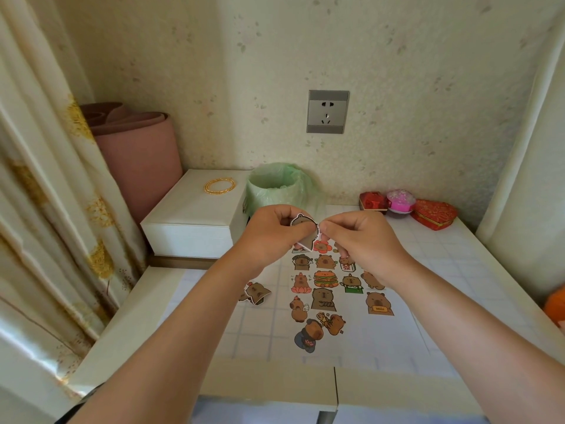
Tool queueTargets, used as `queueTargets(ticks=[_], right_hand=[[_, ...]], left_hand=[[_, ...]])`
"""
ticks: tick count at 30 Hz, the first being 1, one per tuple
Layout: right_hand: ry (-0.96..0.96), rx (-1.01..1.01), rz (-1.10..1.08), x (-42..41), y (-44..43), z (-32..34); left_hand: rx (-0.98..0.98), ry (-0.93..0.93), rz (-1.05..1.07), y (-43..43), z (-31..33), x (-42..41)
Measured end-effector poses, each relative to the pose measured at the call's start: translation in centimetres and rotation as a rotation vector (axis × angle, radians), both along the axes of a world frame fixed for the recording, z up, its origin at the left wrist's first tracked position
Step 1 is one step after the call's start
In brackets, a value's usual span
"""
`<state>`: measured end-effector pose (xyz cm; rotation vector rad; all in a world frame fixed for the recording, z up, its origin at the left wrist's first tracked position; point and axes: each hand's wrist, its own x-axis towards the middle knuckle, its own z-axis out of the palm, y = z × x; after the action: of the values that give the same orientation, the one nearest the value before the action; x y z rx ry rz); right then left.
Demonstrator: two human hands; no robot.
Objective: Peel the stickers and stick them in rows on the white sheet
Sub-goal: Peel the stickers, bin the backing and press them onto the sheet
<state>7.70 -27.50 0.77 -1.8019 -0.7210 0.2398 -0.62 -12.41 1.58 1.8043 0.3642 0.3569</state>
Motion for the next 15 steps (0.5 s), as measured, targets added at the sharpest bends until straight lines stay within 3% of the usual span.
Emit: queueTargets(ticks=[15], right_hand=[[-0.143, -0.028, 0.011, 0.16, 0.00, -0.56]], left_hand=[[-0.022, 0.005, 0.005, -0.42, -0.11, -0.03]])
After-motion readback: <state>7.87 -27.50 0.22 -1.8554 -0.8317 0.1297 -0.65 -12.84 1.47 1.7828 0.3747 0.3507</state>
